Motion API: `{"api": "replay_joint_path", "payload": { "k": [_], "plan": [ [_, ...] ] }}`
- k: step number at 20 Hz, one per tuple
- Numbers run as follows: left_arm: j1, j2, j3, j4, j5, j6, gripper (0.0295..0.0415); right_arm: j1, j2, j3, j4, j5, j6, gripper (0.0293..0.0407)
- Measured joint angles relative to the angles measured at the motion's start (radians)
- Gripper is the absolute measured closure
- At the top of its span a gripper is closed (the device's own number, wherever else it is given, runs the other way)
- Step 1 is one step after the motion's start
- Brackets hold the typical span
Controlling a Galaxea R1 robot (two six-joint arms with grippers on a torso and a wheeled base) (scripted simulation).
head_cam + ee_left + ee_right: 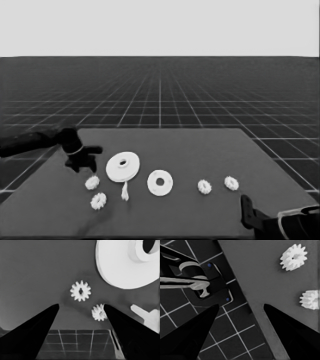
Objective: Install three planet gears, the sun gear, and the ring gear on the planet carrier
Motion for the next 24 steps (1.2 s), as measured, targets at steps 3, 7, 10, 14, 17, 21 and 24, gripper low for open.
{"api": "replay_joint_path", "payload": {
  "k": [3,7,10,14,17,21,24],
  "plan": [
    [0.168,0.055,-0.111,0.112,-0.118,0.027,0.0326,0.000,0.000,0.000,0.000,0.000,0.000,0.0315],
    [0.202,0.076,-0.151,0.130,-0.146,0.038,0.0326,0.000,0.000,0.000,0.000,0.000,0.000,0.0315],
    [0.205,0.078,-0.156,0.132,-0.150,0.040,0.0326,0.000,0.000,0.000,0.000,0.000,0.000,0.0315],
    [0.205,0.078,-0.157,0.133,-0.150,0.040,0.0398,0.000,0.000,0.000,0.000,0.000,0.000,0.0315],
    [0.205,0.078,-0.157,0.133,-0.150,0.040,0.0398,0.000,0.000,0.000,0.000,0.000,0.000,0.0315],
    [0.138,0.040,-0.078,0.085,-0.087,0.016,0.0398,0.000,0.000,0.000,0.000,0.000,0.000,0.0315],
    [0.027,0.010,-0.025,0.012,-0.016,0.003,0.0398,0.000,0.000,0.000,0.000,0.000,0.000,0.0315]
  ]
}}
